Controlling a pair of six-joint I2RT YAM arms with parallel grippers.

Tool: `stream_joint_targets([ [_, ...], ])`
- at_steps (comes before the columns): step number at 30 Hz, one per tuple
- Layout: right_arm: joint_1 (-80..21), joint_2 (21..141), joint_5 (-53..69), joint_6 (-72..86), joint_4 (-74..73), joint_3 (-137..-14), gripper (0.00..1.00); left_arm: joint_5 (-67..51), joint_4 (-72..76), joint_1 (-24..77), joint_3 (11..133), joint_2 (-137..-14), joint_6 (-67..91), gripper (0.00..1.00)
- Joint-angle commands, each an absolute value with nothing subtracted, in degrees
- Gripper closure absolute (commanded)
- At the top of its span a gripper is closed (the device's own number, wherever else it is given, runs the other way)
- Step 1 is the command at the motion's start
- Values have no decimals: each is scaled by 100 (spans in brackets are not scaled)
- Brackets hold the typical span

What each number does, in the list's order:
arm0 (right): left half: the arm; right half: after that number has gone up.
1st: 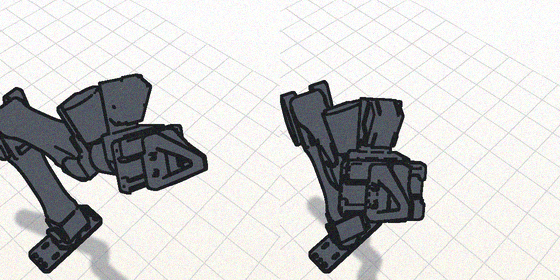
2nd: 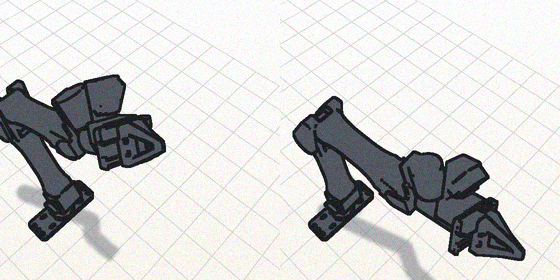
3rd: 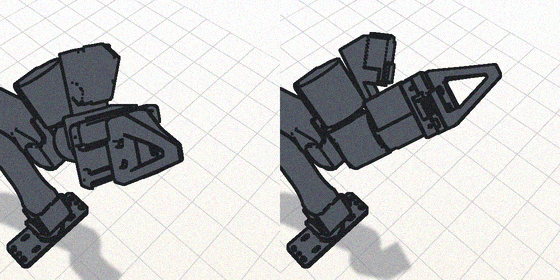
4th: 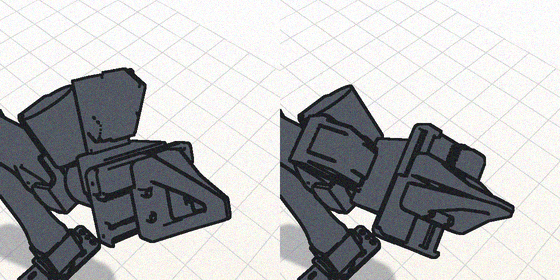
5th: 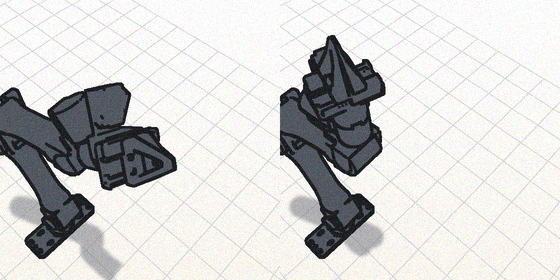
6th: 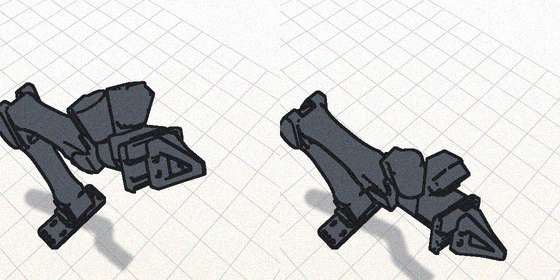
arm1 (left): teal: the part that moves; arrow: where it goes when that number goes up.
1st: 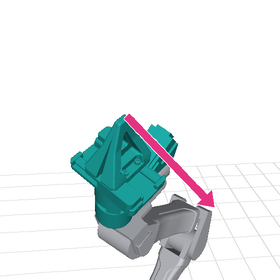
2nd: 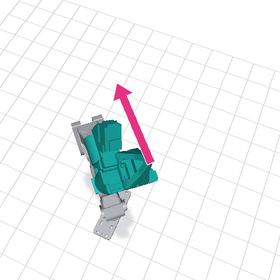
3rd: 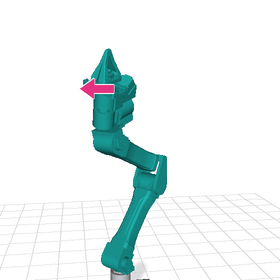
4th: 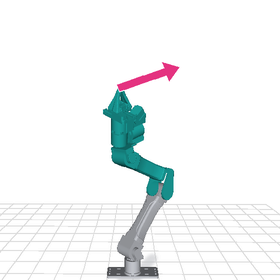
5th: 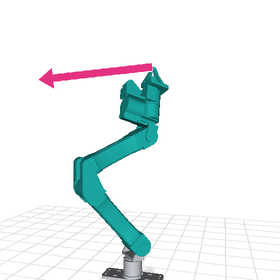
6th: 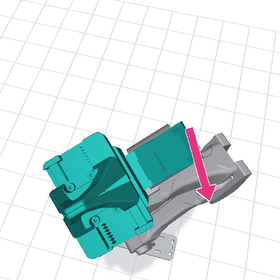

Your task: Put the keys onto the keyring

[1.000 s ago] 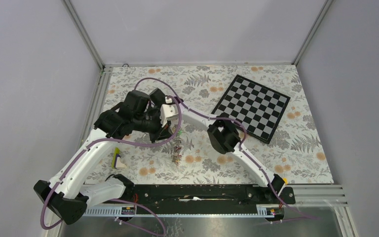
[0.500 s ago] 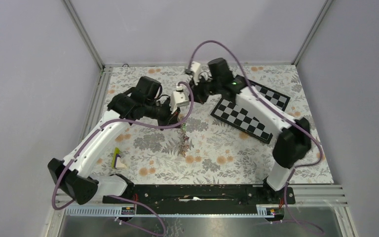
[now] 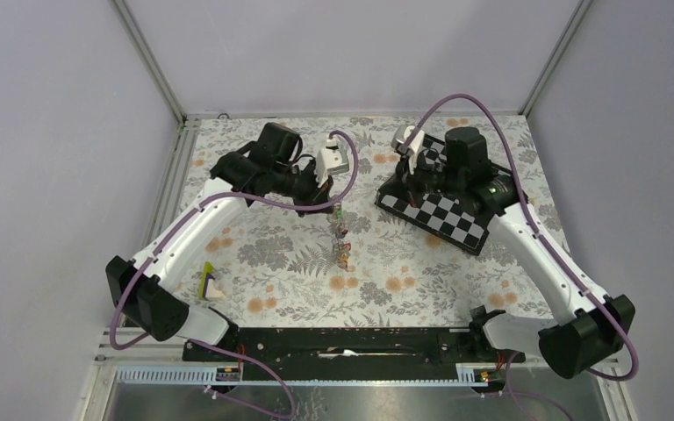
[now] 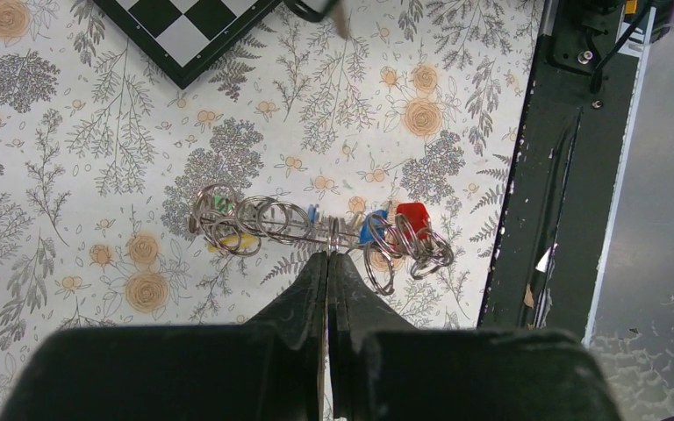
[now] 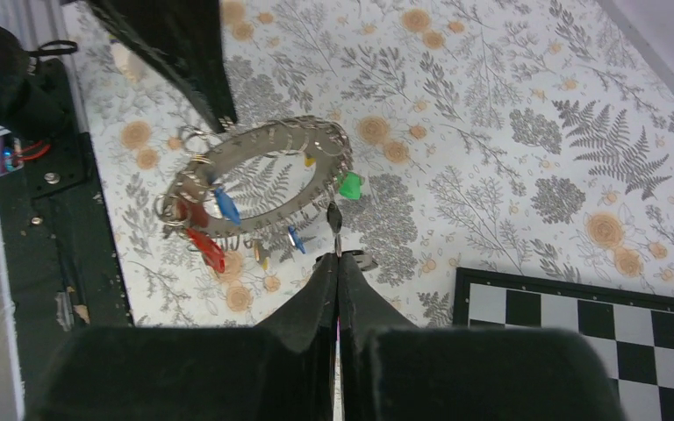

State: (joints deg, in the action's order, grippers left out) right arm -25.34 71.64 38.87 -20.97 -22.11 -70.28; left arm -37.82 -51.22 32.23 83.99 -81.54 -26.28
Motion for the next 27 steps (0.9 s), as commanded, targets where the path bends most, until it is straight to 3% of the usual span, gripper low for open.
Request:
stream_joint_targets([
  [1,-2413,6782,4481,-1863,-2124,-6868,100,-3924,-4594,3199,8677,-8165,-2561,100],
  [13,-2330,6740,5757,-1577,-2053,-6870,100,-3947,-3941,3242,8236,-7962,-2293,100],
  [27,-2453,7353,5606,-647,-825,-6284,100,-2920,-3197,4094,7725,-7669,-1925,100],
])
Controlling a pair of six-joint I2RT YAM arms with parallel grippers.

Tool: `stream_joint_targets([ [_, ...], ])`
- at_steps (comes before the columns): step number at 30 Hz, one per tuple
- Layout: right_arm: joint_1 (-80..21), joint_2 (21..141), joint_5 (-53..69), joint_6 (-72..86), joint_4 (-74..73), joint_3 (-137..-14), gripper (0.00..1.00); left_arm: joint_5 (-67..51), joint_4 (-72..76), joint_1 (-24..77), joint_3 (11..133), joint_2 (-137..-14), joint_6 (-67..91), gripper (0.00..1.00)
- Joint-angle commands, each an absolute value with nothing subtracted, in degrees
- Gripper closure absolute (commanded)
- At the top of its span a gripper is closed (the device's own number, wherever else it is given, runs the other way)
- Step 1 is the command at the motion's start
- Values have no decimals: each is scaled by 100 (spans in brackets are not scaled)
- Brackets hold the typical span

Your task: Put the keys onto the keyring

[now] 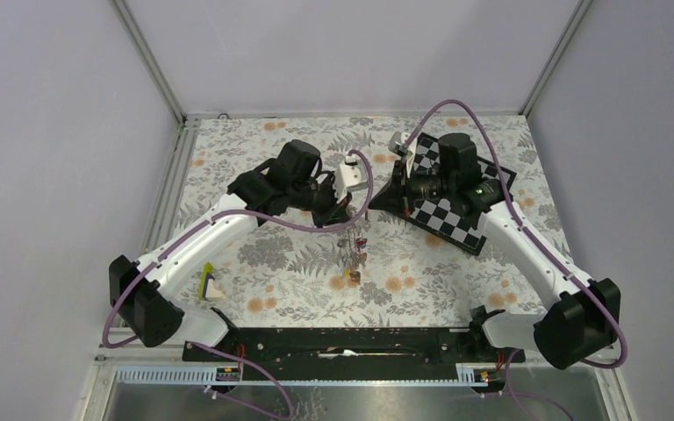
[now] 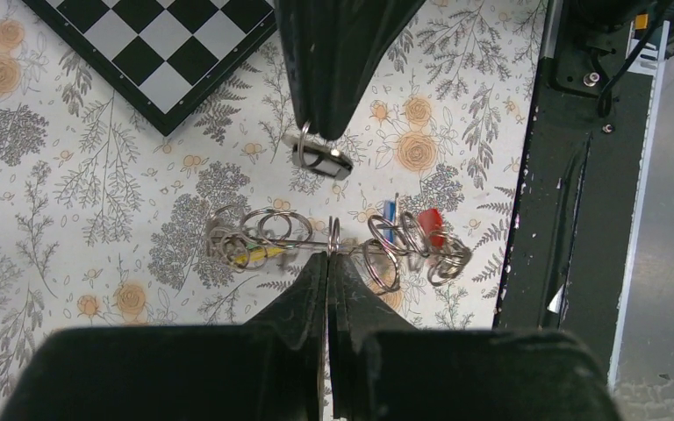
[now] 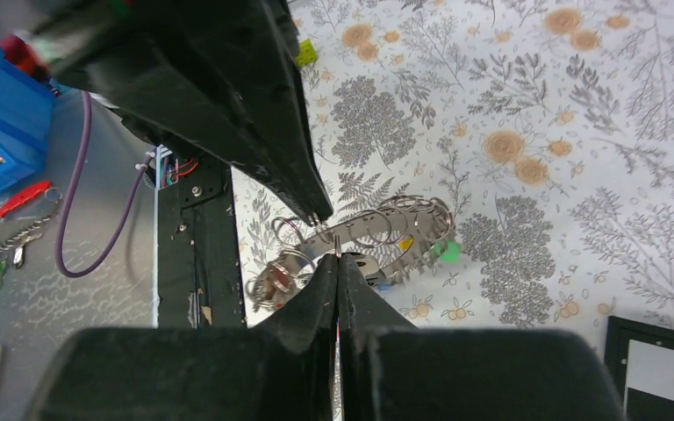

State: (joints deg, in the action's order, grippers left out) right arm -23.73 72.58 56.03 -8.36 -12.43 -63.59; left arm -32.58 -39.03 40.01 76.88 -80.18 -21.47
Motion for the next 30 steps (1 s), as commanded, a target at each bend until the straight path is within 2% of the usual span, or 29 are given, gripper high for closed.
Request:
stream_joint_targets([
  [1,-2479,7384,5618,-661,-825,-6249,100,-2858,-3191,4116,7735,-7667,-1905,100],
  [14,-2680,7588,5586,-652,-837,-6323,100,-2002,-3151,4348,7841,-7690,-1779,100],
  [30,-2926,7875,5125,-574,-835,-6618,100,-1974,-3146,4447,7811,-7713,-1727,100],
])
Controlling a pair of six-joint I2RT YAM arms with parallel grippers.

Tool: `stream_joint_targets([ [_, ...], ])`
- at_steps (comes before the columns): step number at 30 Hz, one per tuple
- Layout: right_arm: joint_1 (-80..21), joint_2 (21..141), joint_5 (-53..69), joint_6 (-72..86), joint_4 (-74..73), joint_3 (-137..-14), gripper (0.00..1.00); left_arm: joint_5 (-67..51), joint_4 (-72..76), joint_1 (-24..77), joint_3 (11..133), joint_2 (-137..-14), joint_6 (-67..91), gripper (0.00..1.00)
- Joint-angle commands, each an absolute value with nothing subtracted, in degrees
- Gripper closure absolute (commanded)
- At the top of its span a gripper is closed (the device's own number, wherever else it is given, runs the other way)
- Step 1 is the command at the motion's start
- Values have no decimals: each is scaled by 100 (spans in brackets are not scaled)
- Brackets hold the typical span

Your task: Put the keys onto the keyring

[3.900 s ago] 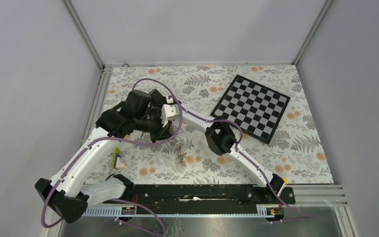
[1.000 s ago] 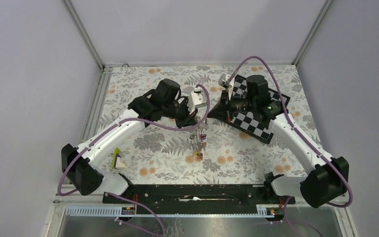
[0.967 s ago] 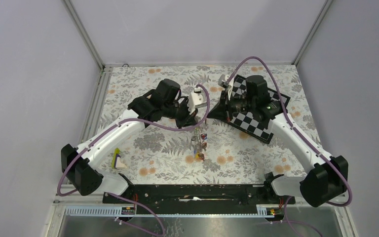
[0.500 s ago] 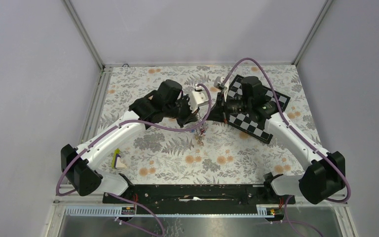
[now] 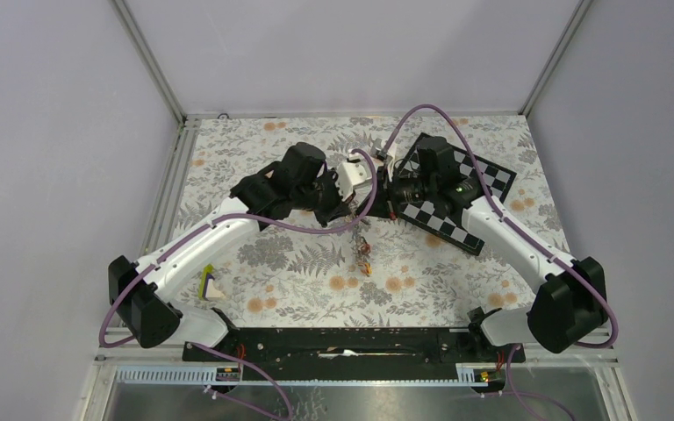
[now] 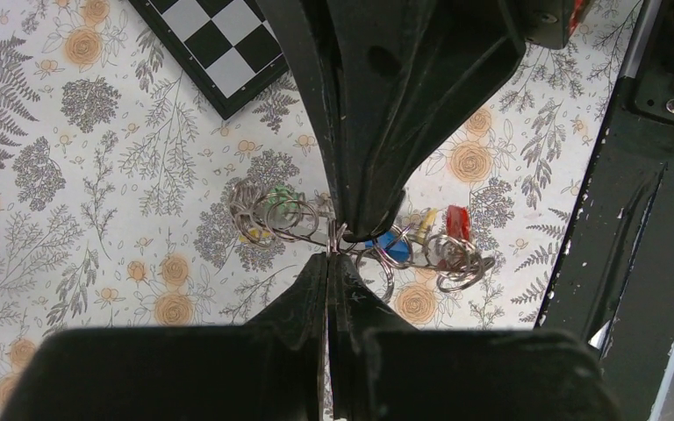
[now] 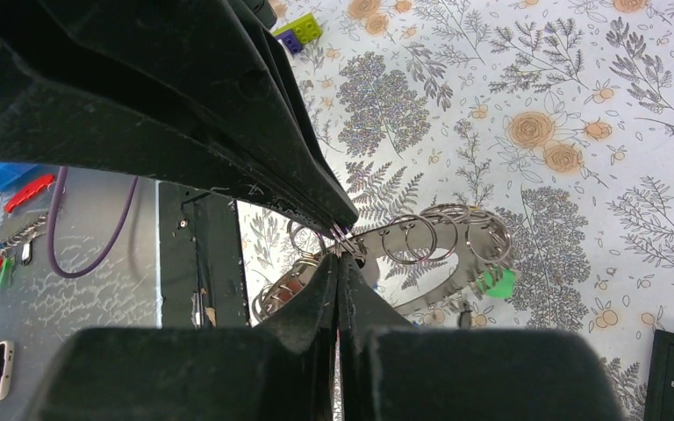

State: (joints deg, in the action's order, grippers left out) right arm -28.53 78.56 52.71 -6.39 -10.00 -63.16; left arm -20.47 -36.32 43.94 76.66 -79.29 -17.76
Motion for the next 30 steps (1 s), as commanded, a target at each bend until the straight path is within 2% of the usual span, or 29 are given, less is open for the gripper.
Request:
stream_joint_targets([
  [1,-2927,7879,5129,-574,-837,-6616,100,-1963,-3146,4442,7806,-7702,-1731,100],
  [30,-2927,7812,5521,-677,-888,-6760,100,-2143,-3273,4448,7847,-7780,-1766,100],
])
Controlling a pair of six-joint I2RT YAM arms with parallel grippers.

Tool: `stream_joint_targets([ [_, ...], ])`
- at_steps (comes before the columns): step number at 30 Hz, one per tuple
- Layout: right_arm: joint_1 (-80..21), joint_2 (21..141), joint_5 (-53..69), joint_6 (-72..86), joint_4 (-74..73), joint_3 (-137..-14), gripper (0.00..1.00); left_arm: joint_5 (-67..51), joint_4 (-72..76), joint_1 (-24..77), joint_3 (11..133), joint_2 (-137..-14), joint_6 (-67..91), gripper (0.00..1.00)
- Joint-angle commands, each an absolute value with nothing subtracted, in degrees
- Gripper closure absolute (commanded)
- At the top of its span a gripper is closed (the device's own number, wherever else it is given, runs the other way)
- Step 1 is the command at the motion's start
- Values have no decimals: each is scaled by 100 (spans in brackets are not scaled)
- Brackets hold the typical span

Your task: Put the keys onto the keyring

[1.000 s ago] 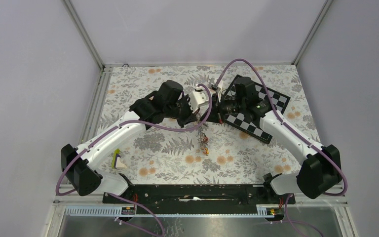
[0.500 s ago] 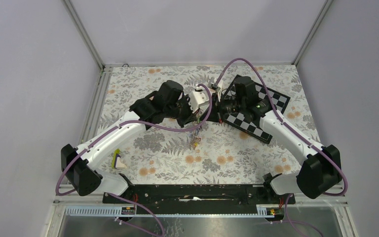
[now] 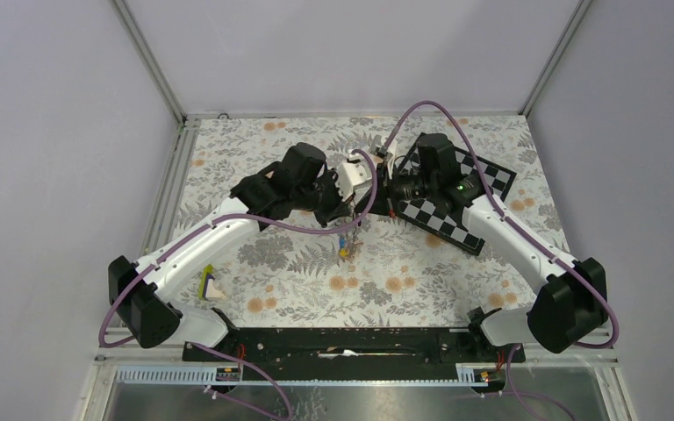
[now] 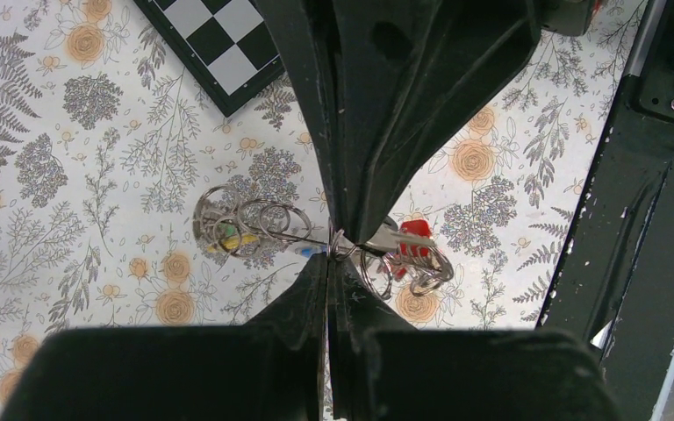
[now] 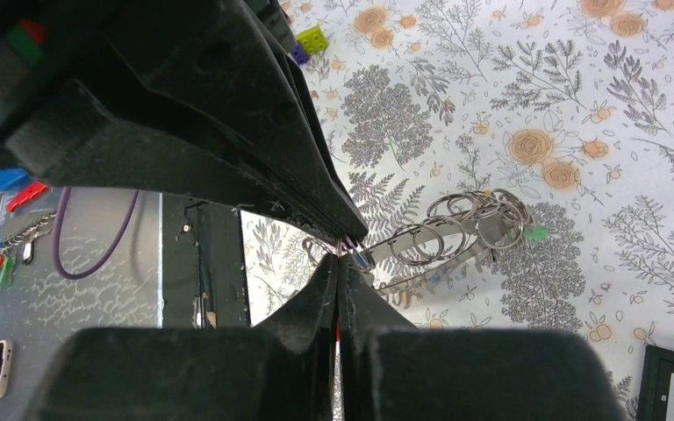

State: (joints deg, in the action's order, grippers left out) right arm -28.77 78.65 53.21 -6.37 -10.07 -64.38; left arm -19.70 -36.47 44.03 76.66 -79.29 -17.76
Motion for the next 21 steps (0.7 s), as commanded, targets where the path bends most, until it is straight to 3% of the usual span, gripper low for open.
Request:
stream_joint_targets([
  [1,-2927,7801,5527,-677,-888,-6761,100,-2144,-3278,4455,7841,-7780,-1766,100],
  [21,-2918,7831,4927,-718,-920,-6680,100,-2255,-3277,4451,7818,-7665,-1789,100],
])
